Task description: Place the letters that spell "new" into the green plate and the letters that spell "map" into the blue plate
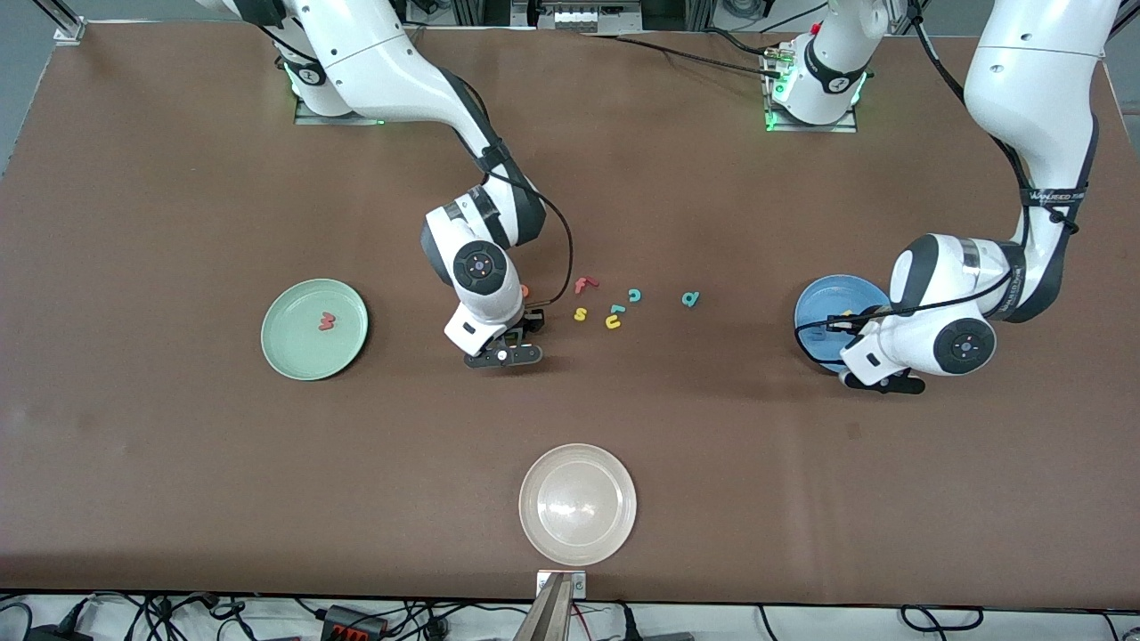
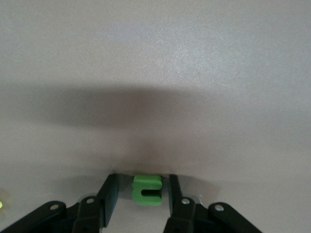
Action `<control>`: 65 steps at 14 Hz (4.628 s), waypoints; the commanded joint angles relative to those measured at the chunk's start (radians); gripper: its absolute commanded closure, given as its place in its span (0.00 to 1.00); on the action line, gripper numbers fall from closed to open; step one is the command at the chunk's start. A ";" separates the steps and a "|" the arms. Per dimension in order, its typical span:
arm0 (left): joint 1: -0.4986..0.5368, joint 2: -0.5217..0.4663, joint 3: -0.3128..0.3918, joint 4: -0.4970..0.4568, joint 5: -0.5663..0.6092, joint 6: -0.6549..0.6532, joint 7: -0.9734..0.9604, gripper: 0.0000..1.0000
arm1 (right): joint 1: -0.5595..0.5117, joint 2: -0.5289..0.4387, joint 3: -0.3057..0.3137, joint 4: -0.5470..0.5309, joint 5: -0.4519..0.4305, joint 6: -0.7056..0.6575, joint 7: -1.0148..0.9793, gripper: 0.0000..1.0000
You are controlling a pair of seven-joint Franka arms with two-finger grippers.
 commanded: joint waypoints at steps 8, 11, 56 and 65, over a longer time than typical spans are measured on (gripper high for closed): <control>0.008 -0.050 -0.206 -0.052 0.003 -0.017 -0.012 0.00 | -0.024 -0.042 -0.026 0.016 0.021 -0.116 -0.017 1.00; -0.001 -0.058 -0.306 -0.051 0.007 0.012 -0.019 0.00 | -0.097 -0.116 -0.105 0.006 0.014 -0.294 -0.104 1.00; 0.235 -0.116 -0.355 0.186 0.243 -0.268 0.209 0.00 | 0.260 -0.110 -0.181 -0.249 0.297 0.053 0.151 0.48; 0.223 -0.142 -0.389 0.543 0.111 -0.486 0.126 0.00 | 0.234 -0.160 -0.211 -0.252 0.287 0.050 0.104 0.96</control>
